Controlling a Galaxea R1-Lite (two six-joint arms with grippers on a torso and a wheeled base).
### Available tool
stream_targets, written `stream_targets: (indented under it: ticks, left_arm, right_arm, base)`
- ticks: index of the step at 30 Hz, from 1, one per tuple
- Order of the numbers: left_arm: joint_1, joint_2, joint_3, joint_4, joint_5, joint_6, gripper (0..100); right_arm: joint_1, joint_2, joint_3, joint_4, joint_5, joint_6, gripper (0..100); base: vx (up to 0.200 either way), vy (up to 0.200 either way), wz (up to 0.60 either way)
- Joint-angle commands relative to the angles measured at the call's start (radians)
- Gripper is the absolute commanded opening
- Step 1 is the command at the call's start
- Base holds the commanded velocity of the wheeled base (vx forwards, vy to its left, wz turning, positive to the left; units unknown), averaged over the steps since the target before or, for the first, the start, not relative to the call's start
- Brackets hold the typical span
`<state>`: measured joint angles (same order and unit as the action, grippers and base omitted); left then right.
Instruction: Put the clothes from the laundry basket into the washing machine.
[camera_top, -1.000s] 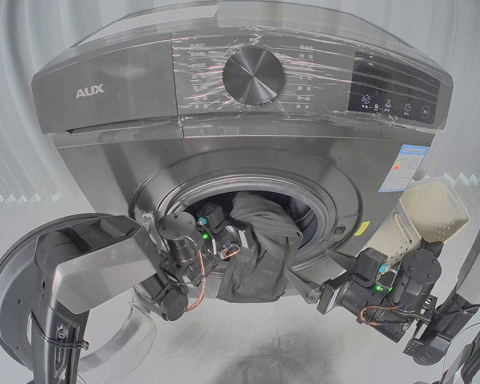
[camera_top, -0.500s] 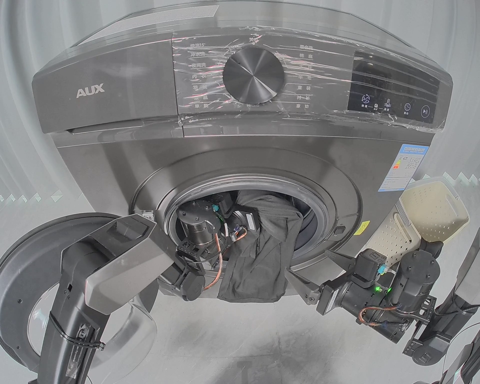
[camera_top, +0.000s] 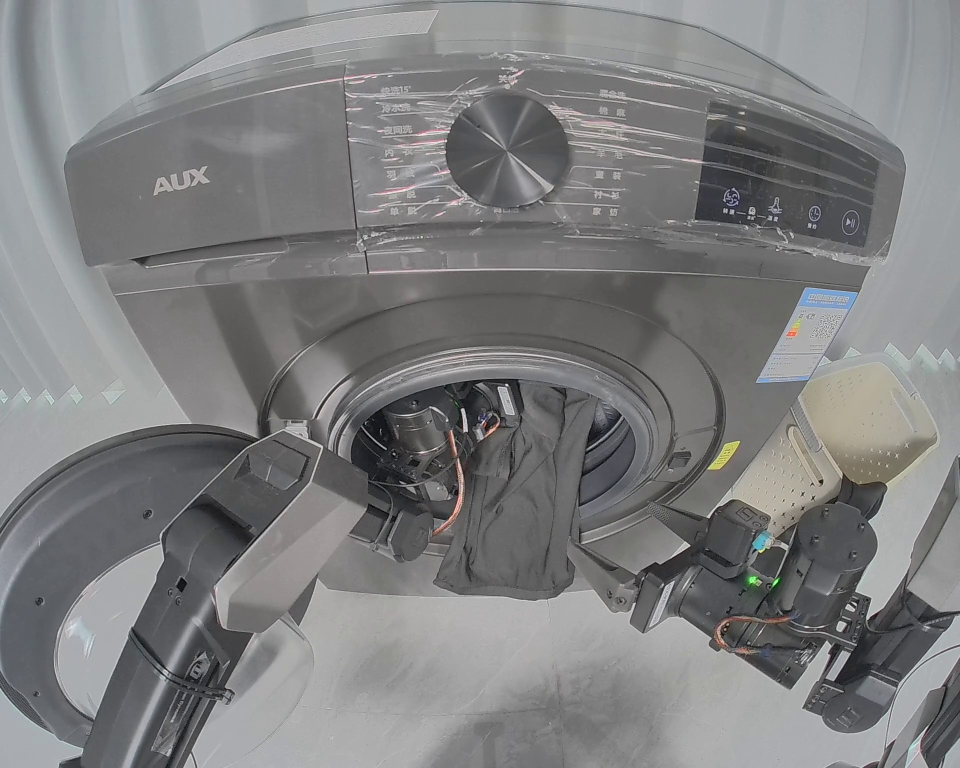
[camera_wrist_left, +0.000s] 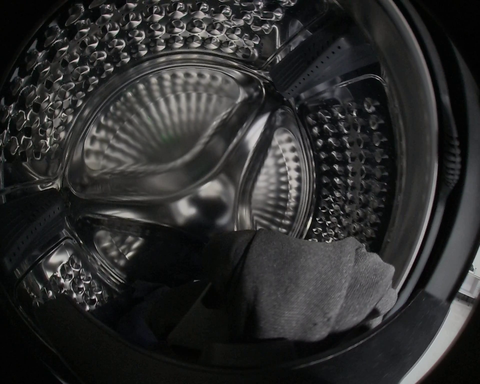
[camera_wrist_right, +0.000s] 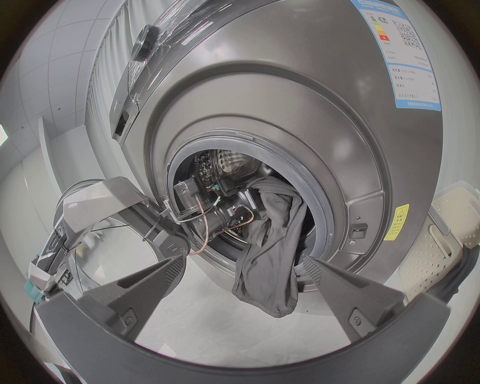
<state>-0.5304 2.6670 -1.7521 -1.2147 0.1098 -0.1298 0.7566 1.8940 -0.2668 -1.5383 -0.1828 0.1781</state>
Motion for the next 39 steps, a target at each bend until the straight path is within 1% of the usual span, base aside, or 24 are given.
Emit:
stream_targets:
  ticks: [1, 9, 10, 12, 13, 14, 15, 17, 18, 24, 27, 28, 30, 31, 34, 37, 39]
  left_arm:
    - [0.009, 0.074, -0.155, 0.043, 0.048, 0.001, 0]
    - [0.026, 0.071, -0.162, 0.058, 0.059, -0.001, 0]
    - [0.026, 0.07, -0.158, 0.06, 0.059, -0.002, 100]
    - [0.026, 0.067, -0.148, 0.06, 0.059, -0.007, 100]
    - [0.023, 0.063, -0.13, 0.063, 0.059, -0.016, 100]
    - [0.02, 0.057, -0.104, 0.064, 0.06, -0.019, 100]
    - [0.017, 0.051, -0.075, 0.067, 0.06, -0.019, 100]
    - [0.006, -0.004, 0.045, 0.093, 0.054, -0.021, 100]
    - [0.0, -0.018, 0.075, 0.101, 0.05, -0.022, 100]
    - [-0.022, -0.067, 0.197, 0.147, 0.025, -0.022, 100]
    - [-0.031, -0.104, 0.267, 0.17, 0.001, -0.022, 100]
    - [-0.031, -0.104, 0.267, 0.17, 0.001, -0.022, 100]
    - [-0.037, -0.159, 0.365, 0.207, -0.042, -0.021, 100]
    - [-0.037, -0.164, 0.373, 0.21, -0.045, -0.021, 100]
    - [-0.057, -0.207, 0.451, 0.221, -0.088, -0.021, 100]
    - [-0.069, -0.223, 0.485, 0.221, -0.111, -0.019, 100]
    - [-0.077, -0.22, 0.49, 0.221, -0.117, -0.017, 100]
  right_arm:
    - [0.001, 0.005, -0.002, 0.0, 0.0, 0.0, 100]
    - [0.001, 0.01, -0.002, 0.0, 0.0, 0.0, 100]
    - [0.001, 0.01, -0.002, 0.0, 0.0, 0.0, 100]
    - [0.001, 0.01, -0.002, 0.0, 0.0, 0.0, 100]
    - [0.001, 0.01, -0.002, 0.0, 0.0, 0.0, 100]
    - [0.001, 0.01, -0.003, 0.0, 0.0, 0.0, 100]
    - [0.001, 0.01, -0.005, 0.0, 0.0, 0.0, 100]
    - [0.001, 0.011, -0.006, 0.0, 0.0, 0.003, 100]
    - [0.001, 0.01, -0.008, 0.0, 0.0, 0.004, 100]
    - [0.001, 0.01, -0.009, 0.0, 0.0, 0.004, 100]
    - [0.001, 0.01, -0.009, 0.0, 0.0, 0.004, 100]
    - [0.001, 0.01, -0.009, 0.0, 0.0, 0.004, 100]
    - [0.001, 0.01, -0.009, 0.0, 0.0, 0.006, 100]
    - [0.001, 0.01, -0.009, 0.0, 0.0, 0.004, 100]
    - [0.001, 0.01, -0.011, 0.0, 0.0, 0.006, 100]
    - [0.001, 0.011, -0.011, 0.0, 0.0, 0.006, 100]
    - [0.001, 0.011, -0.011, 0.0, 0.0, 0.006, 100]
  base:
    - [0.0, 0.0, 0.0]
    - [0.0, 0.0, 0.0]
    - [0.0, 0.0, 0.0]
    - [0.0, 0.0, 0.0]
    - [0.0, 0.0, 0.0]
    - [0.0, 0.0, 0.0]
    - [0.0, 0.0, 0.0]
    - [0.0, 0.0, 0.0]
    - [0.0, 0.0, 0.0]
    - [0.0, 0.0, 0.0]
    - [0.0, 0.0, 0.0]
    - [0.0, 0.0, 0.0]
    - [0.0, 0.0, 0.0]
    - [0.0, 0.0, 0.0]
    - [0.0, 0.0, 0.0]
    - [0.0, 0.0, 0.0]
    - [0.0, 0.0, 0.0]
